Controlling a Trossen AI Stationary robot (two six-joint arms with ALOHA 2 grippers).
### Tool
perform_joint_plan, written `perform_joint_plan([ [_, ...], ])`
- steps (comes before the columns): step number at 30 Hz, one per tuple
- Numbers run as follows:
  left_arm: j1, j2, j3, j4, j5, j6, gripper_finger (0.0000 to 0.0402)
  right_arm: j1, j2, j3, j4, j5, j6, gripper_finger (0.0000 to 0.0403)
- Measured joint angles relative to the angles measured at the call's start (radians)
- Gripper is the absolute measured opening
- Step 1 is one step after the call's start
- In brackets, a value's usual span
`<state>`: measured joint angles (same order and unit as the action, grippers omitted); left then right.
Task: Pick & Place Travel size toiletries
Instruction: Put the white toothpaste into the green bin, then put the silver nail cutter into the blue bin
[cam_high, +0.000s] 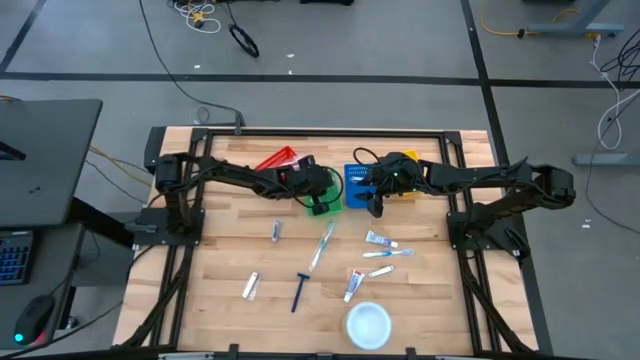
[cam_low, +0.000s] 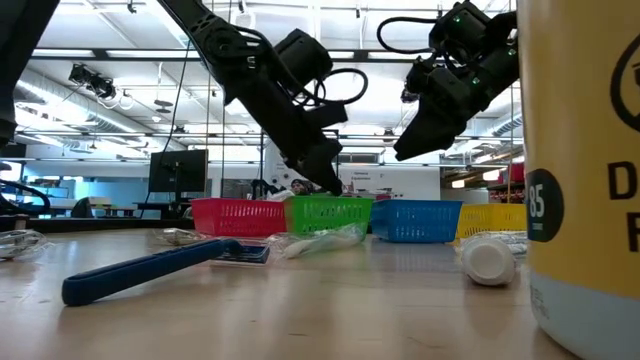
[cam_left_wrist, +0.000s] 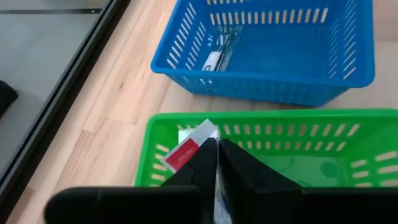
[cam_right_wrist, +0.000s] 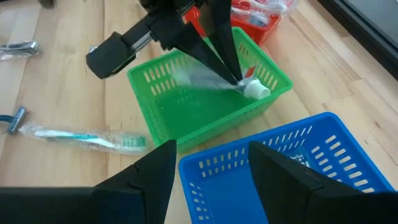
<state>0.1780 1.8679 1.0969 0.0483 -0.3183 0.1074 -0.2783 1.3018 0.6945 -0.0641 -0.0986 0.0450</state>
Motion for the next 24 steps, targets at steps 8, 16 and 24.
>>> perform_joint_plan([
  [8, -0.005, -0.011, 0.000, -0.031, -0.018, -0.050, 0.0099, 0.000, 0.000, 0.000, -0.001, 0.000, 0.000, 0.0211],
  [16, -0.014, -0.167, 0.001, -0.141, 0.012, -0.154, 0.0122, 0.001, 0.000, 0.000, -0.003, -0.002, 0.003, 0.0211],
  [24, -0.038, -0.364, -0.039, -0.336, -0.025, -0.205, 0.0107, 0.061, 0.043, 0.000, -0.006, -0.009, 0.022, 0.0211],
])
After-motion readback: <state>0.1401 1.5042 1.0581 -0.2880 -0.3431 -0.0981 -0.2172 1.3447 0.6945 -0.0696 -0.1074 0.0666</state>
